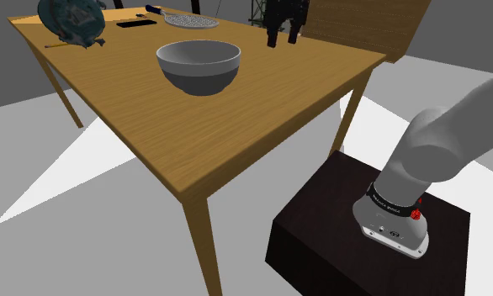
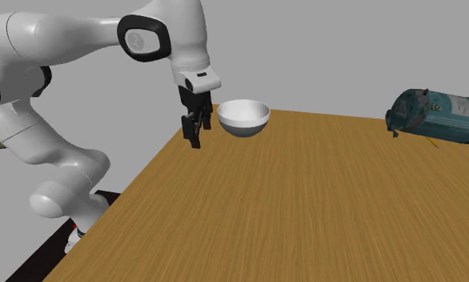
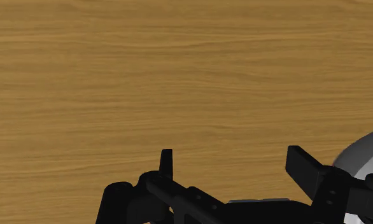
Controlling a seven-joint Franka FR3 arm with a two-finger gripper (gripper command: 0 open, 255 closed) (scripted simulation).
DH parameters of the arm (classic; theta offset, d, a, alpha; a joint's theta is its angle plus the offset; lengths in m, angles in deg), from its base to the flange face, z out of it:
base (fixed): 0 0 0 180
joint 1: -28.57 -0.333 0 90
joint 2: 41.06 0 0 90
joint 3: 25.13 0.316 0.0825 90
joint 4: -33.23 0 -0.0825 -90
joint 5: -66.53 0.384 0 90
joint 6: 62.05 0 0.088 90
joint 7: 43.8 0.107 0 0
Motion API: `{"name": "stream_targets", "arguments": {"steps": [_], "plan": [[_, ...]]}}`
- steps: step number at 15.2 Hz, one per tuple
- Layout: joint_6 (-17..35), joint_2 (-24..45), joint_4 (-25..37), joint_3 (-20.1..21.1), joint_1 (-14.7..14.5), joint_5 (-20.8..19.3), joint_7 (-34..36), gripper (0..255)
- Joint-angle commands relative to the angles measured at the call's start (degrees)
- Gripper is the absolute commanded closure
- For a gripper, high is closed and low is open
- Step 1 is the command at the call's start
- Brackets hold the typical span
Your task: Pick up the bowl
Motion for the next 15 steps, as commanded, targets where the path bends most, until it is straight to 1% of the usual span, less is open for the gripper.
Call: {"name": "stream_targets", "arguments": {"steps": [1, 6, 10, 15], "plan": [[-0.3, 3.3, 3.3, 1.5, -0.6, 1.3, 2.7, 0], [-1.8, 12.8, 13.8, 4.5, -1.8, 3.5, 8.9, 0], [-3.6, 20.6, 23.1, 6.5, -3.0, 4.4, 13.6, 0], [0.5, 19.3, 17.7, 6.5, -3.0, 4.7, 12.9, 0]]}}
